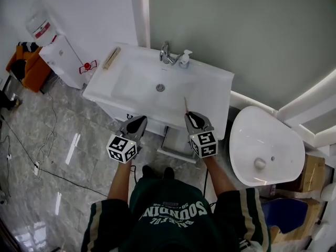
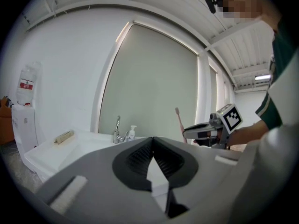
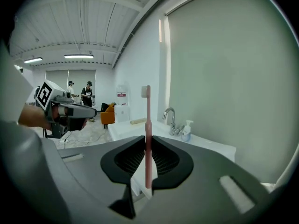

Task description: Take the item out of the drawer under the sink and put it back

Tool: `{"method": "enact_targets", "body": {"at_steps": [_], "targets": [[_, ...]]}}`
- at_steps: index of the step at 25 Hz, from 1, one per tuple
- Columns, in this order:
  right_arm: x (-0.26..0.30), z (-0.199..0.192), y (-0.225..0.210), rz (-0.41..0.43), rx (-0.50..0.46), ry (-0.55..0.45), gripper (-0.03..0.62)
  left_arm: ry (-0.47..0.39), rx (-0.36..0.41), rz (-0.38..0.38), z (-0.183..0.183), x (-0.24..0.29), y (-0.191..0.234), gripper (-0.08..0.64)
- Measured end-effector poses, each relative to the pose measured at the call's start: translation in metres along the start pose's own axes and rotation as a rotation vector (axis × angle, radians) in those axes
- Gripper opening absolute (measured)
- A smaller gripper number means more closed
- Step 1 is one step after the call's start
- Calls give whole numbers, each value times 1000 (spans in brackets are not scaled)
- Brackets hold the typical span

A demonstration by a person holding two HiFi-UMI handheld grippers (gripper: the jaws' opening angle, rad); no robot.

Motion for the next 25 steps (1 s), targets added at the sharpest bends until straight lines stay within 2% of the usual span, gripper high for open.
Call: {"method": "enact_targets", "body": {"at_steps": [25], "targets": [[0, 2, -1, 12, 30, -13, 51, 28, 1, -6, -5, 4, -1, 49]]}}
Point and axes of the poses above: the fingertips, and each gripper's own axes: x forward along the fingers, y to its left, z out of its top, the point moved 1 cm from there along -x, backward along the fingers, and after that the axes turned 14 degrees about -x, right-handed, at the moved point
